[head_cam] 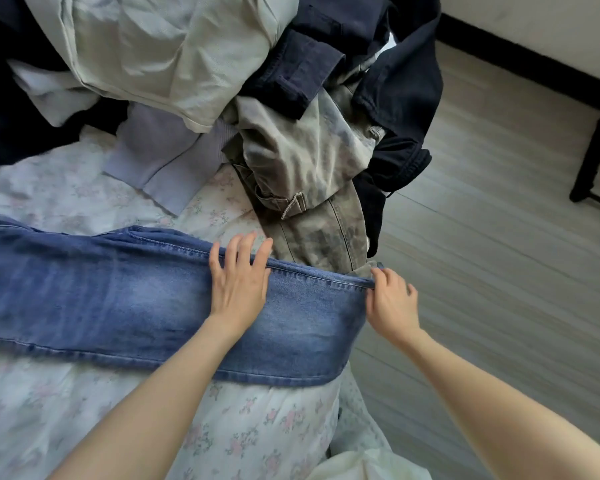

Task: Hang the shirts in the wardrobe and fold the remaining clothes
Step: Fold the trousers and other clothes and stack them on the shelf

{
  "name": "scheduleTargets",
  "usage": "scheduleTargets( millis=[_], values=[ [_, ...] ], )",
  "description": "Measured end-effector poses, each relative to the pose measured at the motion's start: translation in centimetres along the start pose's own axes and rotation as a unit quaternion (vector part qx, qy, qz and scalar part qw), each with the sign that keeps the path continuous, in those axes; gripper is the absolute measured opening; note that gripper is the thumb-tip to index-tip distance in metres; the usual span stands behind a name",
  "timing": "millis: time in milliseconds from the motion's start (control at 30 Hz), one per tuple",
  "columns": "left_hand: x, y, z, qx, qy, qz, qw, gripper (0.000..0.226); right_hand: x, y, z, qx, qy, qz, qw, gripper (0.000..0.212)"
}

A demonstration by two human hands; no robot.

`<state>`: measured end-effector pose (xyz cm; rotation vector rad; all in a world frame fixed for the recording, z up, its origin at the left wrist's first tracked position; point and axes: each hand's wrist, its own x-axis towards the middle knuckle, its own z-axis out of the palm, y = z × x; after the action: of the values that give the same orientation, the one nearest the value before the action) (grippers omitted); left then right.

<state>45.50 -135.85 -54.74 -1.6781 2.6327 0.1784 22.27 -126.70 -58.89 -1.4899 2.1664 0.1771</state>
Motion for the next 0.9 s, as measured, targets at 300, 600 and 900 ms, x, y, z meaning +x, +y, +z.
scheduleTargets(
  millis=[300,600,900],
  values=[
    [-4.6,-4.2,0.7,-0.013,-0.040,-0.181,0.983,0.058,-0.9,-12.6,-0.7,-0.087,0.090,-0.397,0.909,0.051],
    [-3.5,-11.1,3.6,0.009,-0.031,-0.249,0.968,0.054,4.2,-20.1,1.5,-0.172,0.056,-0.419,0.890,0.057],
    [-7.0,-21.2,3.2,0.045,0.002,-0.313,0.949,0.057,6.2,-31.2,3.3,-0.159,0.080,-0.494,0.851,0.056]
  ],
)
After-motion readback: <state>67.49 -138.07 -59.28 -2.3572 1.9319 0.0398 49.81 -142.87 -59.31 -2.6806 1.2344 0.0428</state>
